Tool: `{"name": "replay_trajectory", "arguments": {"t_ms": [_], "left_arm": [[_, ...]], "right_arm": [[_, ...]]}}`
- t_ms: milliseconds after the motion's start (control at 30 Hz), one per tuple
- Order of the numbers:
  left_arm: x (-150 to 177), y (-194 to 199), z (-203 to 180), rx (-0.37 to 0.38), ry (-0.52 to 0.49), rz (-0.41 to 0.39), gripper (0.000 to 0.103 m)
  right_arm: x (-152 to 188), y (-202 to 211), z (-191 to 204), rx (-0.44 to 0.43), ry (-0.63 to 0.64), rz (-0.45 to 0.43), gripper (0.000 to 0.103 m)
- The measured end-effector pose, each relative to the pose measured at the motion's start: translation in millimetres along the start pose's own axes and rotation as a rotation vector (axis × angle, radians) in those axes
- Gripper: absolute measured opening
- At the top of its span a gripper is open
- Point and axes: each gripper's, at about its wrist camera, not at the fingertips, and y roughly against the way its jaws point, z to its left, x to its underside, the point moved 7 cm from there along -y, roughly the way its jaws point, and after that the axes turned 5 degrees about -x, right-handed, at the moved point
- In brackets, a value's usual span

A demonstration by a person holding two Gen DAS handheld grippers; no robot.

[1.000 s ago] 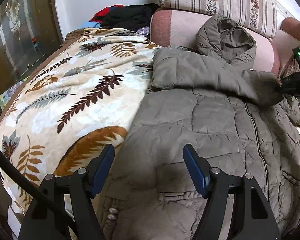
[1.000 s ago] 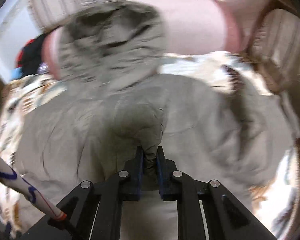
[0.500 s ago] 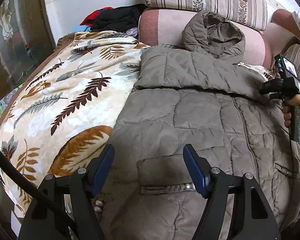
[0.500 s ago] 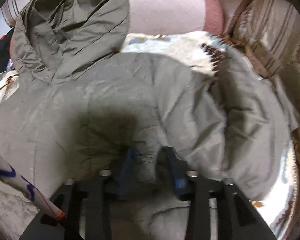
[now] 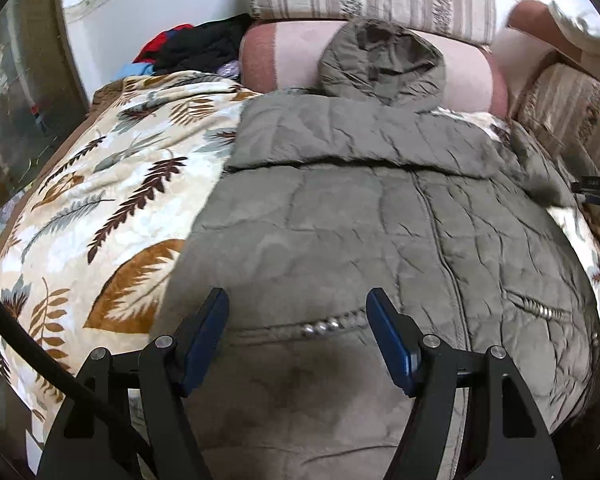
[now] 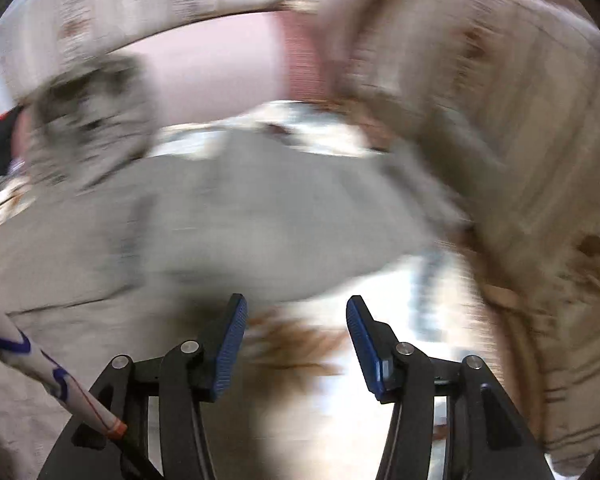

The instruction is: Fold large clothes

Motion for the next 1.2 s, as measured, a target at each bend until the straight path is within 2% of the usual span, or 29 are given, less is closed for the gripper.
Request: {"name": "replay_trajectory", "arguments": {"t_ms": [133,267,367,567,633,667,700,767,800,900,1033,1100,1200], "left_arm": [[0.5,-4.7,-14.5,-0.022,-0.007,-0.008,0.070],[3.0,-17.6,-25.3,-0.067,-0.042,0.013,0.070],[5.1,-26.9,-28.9,-0.112,-0.078,0.028,0.070],[4.5,-38.3,-35.4,-0.148,-0.113,0.059,0.070],[4.3,-39.6,-37.8,-0.153,-0.124,0.063,0.070],[4.5,-40.1,-39.3,-0.151,-0.129,0.066,0.070],[4.5,-40.5,-40.6,-0.149,-0.131,0.068,0.070],[5.1,-41.4,-44.7,-0.139,-0.135,0.076,0.070],[5.6,-41.3,-46.1,-0.132,-0.136,0.078,0.070],[6.5,-39.0,-47.5,-0.116,-0.139,0.073,0.070],[8.0,-30.0,-43.1,-0.087,-0.118,0.053,0.070],[8.9,-25.6,-38.3,-0.073,-0.097,0.046,0.070],[10.4,-18.3,-26.8,-0.057,-0.060,0.034,0.070]], "right_arm": [[-5.9,-17.5,-88.1,0.131,-0.122,0.005,0.056],[-17.2,-40.4,-136.6,0.151,-0.227,0.016,0.056],[-31.7,-55.7,-151.3,0.143,-0.255,0.005,0.056],[-68.7,-88.5,-166.5,0.177,-0.273,-0.016,0.056],[-71.4,-94.6,-176.2,0.192,-0.309,-0.017,0.051],[-74.3,-97.4,-181.2,0.199,-0.325,-0.022,0.045],[-76.7,-100.8,-182.2,0.179,-0.333,-0.016,0.034],[-77.1,-103.4,-181.5,0.158,-0.339,0.015,0.023],[-78.5,-99.4,-182.4,0.161,-0.339,0.006,0.014],[-89.2,-66.6,-185.9,0.123,-0.362,-0.058,0.009],[-104.8,-16.3,-205.8,0.124,-0.425,-0.147,0.006],[-108.5,5.8,-216.9,0.097,-0.489,-0.169,0.005],[-113.0,33.8,-207.5,0.091,-0.484,-0.190,0.005]]}}
